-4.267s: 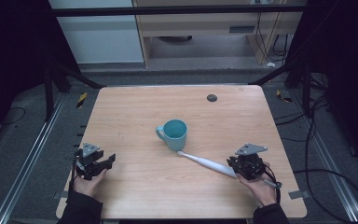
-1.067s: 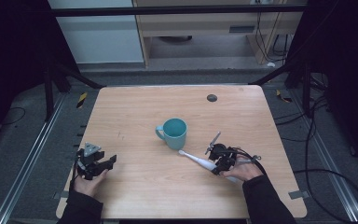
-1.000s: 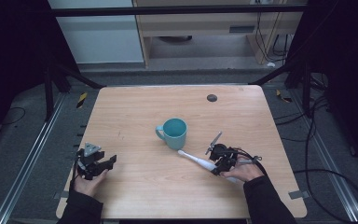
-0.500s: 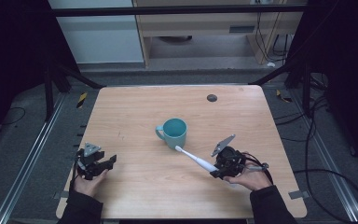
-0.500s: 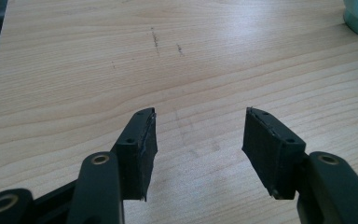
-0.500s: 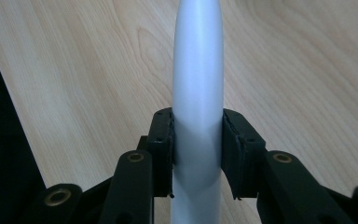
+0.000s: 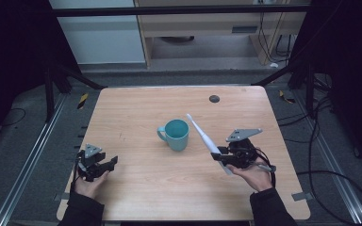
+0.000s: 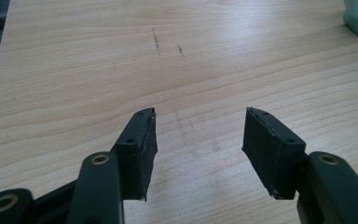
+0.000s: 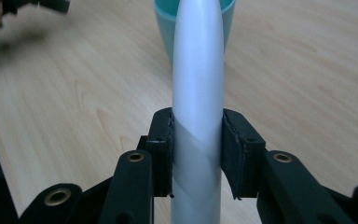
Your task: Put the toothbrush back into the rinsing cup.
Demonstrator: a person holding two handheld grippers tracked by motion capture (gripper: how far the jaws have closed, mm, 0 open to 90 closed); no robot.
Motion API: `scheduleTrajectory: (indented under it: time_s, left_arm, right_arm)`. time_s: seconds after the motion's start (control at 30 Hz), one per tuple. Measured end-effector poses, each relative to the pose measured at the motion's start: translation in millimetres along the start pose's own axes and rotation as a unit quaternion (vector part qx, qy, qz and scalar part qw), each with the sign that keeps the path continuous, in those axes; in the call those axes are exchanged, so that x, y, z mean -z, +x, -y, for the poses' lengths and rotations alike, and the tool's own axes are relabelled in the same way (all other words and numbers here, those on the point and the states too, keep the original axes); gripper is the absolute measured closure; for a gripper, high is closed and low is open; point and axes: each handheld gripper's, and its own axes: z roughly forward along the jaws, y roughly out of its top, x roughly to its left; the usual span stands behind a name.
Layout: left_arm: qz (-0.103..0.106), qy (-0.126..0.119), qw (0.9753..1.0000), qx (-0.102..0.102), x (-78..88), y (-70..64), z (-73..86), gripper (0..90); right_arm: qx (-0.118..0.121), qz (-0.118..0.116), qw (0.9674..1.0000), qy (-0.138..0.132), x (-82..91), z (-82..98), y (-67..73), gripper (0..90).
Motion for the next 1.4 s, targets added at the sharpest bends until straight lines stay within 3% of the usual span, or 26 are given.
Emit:
scheduleTrajectory:
  time_s: [0.03,0.1,0.13,0.2,0.23,0.43,0.63,0.73,0.77,0.87,0.9,0.93,1.17,1.2,1.4]
  left_arm:
    - [0.000,0.000,1.0000,0.000,0.1,0.1,0.0,44.1]
    - [-0.002,-0.003,1.0000,0.001,0.5,0.0,0.0,44.2]
    - [-0.003,-0.006,1.0000,0.002,1.2,0.1,-0.2,44.4]
    - [-0.004,-0.007,1.0000,0.002,1.7,0.3,-0.2,44.4]
    - [-0.004,-0.008,1.0000,0.002,1.9,0.5,-0.2,44.5]
    - [-0.003,-0.008,1.0000,0.002,2.0,0.3,-0.2,44.6]
    - [-0.004,-0.008,1.0000,0.004,1.4,1.3,0.2,44.7]
    - [-0.003,-0.008,1.0000,0.004,1.6,1.2,0.2,44.7]
    - [-0.003,-0.009,0.9999,0.005,1.6,1.2,0.2,44.7]
    - [-0.003,-0.008,0.9999,0.005,1.6,1.3,0.2,44.7]
    - [-0.003,-0.009,0.9999,0.006,1.7,1.4,0.2,44.7]
    - [-0.003,-0.009,0.9999,0.006,1.7,1.4,0.2,44.7]
    - [-0.002,-0.010,0.9999,0.008,1.6,1.4,0.2,44.7]
    - [-0.002,-0.011,0.9999,0.008,1.7,1.4,0.2,44.7]
    - [-0.002,-0.010,0.9999,0.008,1.9,2.3,0.4,44.7]
  right_arm:
    - [-0.006,0.012,0.9997,-0.022,1.2,-3.7,0.1,66.3]
    - [-0.011,0.017,0.9993,-0.032,1.6,-5.9,0.5,66.2]
    - [-0.018,0.026,0.9979,-0.056,1.9,-10.3,0.4,66.3]
    - [-0.024,0.030,0.9970,-0.067,1.7,-12.6,0.0,66.2]
    - [-0.032,0.037,0.9950,-0.087,0.6,-17.3,-0.2,66.3]
    - [-0.050,0.055,0.9899,-0.121,-7.1,-29.6,1.1,66.2]
    - [-0.067,0.070,0.9811,-0.167,-23.5,-44.6,4.4,66.3]
    - [-0.071,0.075,0.9788,-0.177,-28.4,-49.0,5.2,66.2]
    - [-0.076,0.079,0.9760,-0.188,-32.8,-53.8,6.1,66.2]
    - [-0.081,0.082,0.9738,-0.196,-37.6,-58.7,7.0,66.2]
    - [-0.088,0.085,0.9707,-0.207,-43.0,-63.0,7.2,66.2]
    - [-0.088,0.085,0.9707,-0.207,-43.0,-63.0,7.2,66.2]
    - [-0.109,0.088,0.9625,-0.232,-57.6,-71.4,5.9,66.2]
    - [-0.112,0.091,0.9591,-0.243,-61.1,-72.5,6.1,66.2]
    - [-0.123,0.098,0.9545,-0.253,-73.5,-78.1,5.9,66.2]
